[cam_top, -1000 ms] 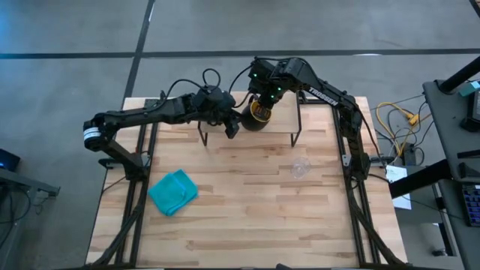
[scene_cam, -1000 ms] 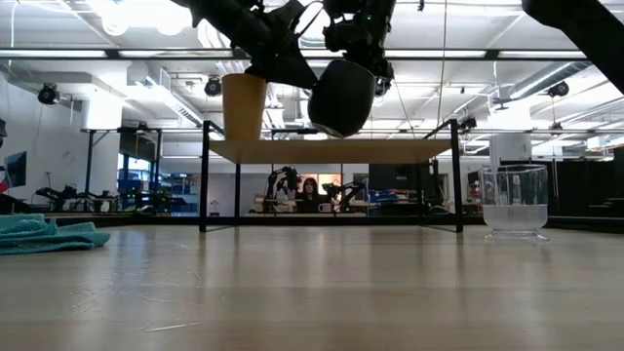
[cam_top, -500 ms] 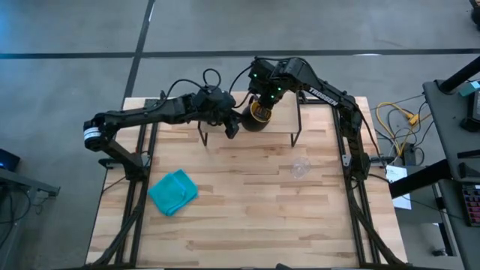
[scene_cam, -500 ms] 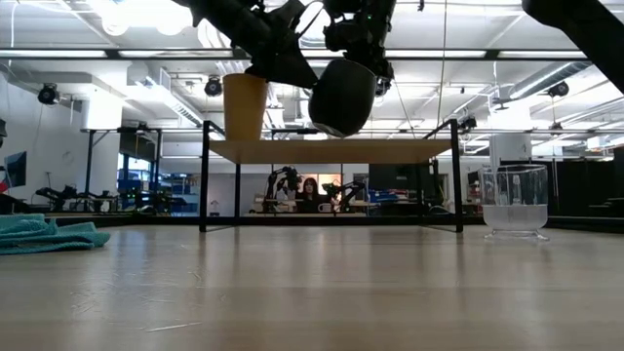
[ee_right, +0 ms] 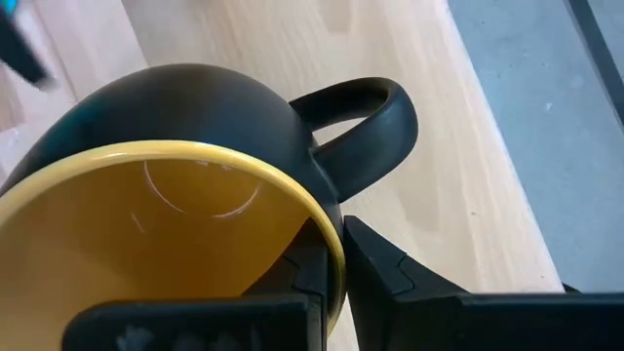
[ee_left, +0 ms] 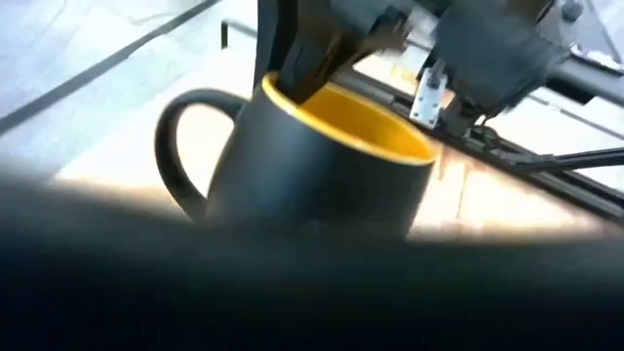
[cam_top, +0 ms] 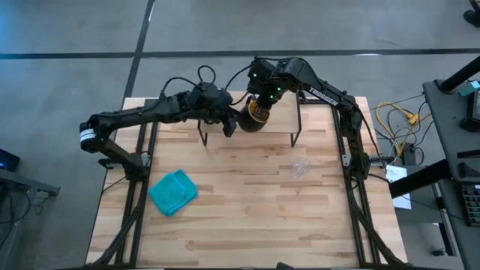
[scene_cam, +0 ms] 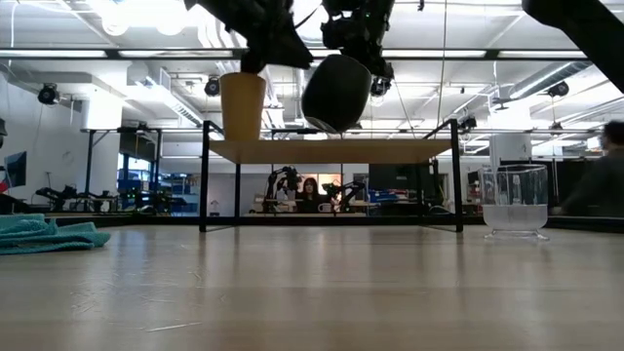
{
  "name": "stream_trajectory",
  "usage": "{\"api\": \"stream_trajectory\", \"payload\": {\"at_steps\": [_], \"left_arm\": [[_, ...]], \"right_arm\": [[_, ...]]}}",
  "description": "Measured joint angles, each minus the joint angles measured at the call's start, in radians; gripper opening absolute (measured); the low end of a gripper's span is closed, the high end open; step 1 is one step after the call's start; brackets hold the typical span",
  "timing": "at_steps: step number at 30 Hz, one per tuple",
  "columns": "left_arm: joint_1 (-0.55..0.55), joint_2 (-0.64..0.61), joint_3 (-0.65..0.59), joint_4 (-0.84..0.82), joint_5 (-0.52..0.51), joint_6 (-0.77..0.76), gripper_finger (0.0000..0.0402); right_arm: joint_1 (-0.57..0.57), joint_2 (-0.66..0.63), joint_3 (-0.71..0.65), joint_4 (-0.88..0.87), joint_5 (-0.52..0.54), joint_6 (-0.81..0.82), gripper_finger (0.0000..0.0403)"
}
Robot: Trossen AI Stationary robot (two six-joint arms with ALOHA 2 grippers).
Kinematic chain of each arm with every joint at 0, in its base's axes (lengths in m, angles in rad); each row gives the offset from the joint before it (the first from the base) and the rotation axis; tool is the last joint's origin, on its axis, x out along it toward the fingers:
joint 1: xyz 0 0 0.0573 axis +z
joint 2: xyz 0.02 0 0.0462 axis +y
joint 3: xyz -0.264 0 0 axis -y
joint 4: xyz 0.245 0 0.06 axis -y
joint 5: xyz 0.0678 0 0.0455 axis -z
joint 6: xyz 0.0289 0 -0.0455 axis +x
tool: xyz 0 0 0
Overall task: Stack small to large cups/mugs on shelf
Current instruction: Put the black mug on the shelf
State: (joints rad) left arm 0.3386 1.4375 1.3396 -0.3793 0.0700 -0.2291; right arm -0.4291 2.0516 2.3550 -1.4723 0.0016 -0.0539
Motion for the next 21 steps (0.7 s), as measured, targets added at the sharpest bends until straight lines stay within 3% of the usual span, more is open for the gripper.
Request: {"api": "stream_trajectory", "payload": {"at_steps": [21], "left_arm": [[0.002, -0.182, 0.001, -0.028, -0.017, 0.013, 0.0063]], "right_arm": [[0.041, 0.002, -0.001, -0.089, 0.017, 0.044, 0.0013]]}}
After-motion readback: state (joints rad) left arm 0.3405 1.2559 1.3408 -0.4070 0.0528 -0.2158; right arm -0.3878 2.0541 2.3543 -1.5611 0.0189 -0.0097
